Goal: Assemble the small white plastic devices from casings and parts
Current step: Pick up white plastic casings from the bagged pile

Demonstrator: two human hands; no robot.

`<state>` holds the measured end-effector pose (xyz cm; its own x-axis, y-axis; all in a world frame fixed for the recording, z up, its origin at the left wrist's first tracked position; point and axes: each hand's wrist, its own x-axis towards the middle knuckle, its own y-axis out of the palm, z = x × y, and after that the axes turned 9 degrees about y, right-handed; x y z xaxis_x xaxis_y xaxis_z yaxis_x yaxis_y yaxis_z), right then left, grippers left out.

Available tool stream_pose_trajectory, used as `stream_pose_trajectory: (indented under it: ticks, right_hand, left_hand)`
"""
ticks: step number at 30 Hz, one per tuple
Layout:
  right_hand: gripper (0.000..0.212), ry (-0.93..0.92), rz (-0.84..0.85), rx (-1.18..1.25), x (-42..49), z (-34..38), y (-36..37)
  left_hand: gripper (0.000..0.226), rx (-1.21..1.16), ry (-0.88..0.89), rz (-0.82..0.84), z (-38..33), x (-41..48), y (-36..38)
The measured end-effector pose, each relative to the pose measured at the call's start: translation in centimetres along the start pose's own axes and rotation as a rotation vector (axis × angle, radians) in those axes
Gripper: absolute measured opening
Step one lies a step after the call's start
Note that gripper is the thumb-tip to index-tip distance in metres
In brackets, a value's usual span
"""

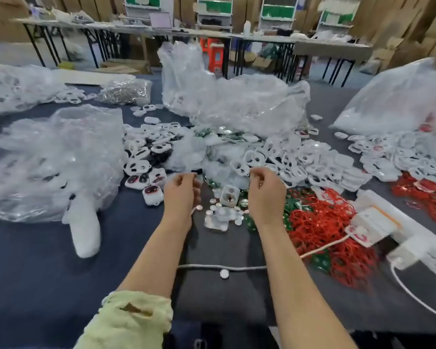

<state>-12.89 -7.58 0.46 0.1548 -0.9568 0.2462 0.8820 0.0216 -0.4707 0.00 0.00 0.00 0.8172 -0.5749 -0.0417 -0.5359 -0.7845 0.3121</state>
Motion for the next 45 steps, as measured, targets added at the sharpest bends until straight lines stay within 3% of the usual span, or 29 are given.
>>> stream_pose_trajectory:
  ticks: [3,5,10,12,15,18,20,22,25,27,29,36,39,45]
  right_hand:
    - [0.030,-0.051,-0.060,-0.107,2.1,0.7,1.1]
    - [0.031,-0.088,-0.002,-0.184,3.5,0.7,2.2]
    - [0.030,-0.108,0.033,-0.580,4.8,-0.8,4.4]
    - [0.024,-0.122,-0.036,-0.457,4.5,-1.4,4.3]
    - [0.014,-0.155,-0.092,-0.068,4.0,-1.3,3.5]
    - [0.009,0.005,0.104,0.260,3.8,0.0,2.8]
    - [0.013,0.146,0.290,0.331,3.6,0.4,2.8]
    - [0.014,0.148,0.312,0.233,3.4,0.6,2.7]
    - [0.011,0.069,0.092,-0.119,4.1,0.3,0.6]
    - [0.013,0.137,-0.012,-0.283,5.0,-0.6,-1.7]
    - [0.019,0.225,0.031,-0.409,5.5,-1.7,-3.8]
    - [0.029,0.307,0.073,-0.540,5.6,-3.4,-3.9]
    - [0.023,0.348,0.060,-0.603,6.0,-4.0,-3.4]
    - [0.033,0.414,-0.012,-0.563,6.2,-4.3,-3.0]
  left_hand:
    - [0.021,0.060,0.029,0.017,0.1,1.2,1.8]
    - [0.018,0.050,0.037,0.058,0.3,2.0,3.4]
    - [0.011,0.083,0.028,0.143,0.5,3.7,5.0]
    - [0.009,0.107,0.068,0.168,1.2,3.5,4.8]
    - [0.009,0.142,0.139,0.236,2.3,2.9,4.3]
    - [0.015,0.197,0.191,0.338,2.4,2.6,4.4]
    - [0.015,0.183,0.198,0.347,2.0,2.4,4.8]
    - [0.018,0.142,0.173,0.288,1.8,2.5,5.0]
    - [0.017,0.057,0.111,0.227,1.9,2.8,4.9]
    - [0.014,0.002,0.045,0.195,1.9,3.1,4.8]
    - [0.011,-0.041,-0.005,0.183,2.0,3.2,4.8]
    - [0.016,-0.088,-0.023,0.215,2.0,3.0,5.1]
    - [0.021,-0.074,-0.016,0.240,2.0,2.9,5.2]
    - [0.022,-0.129,-0.082,0.266,2.1,2.8,5.3]
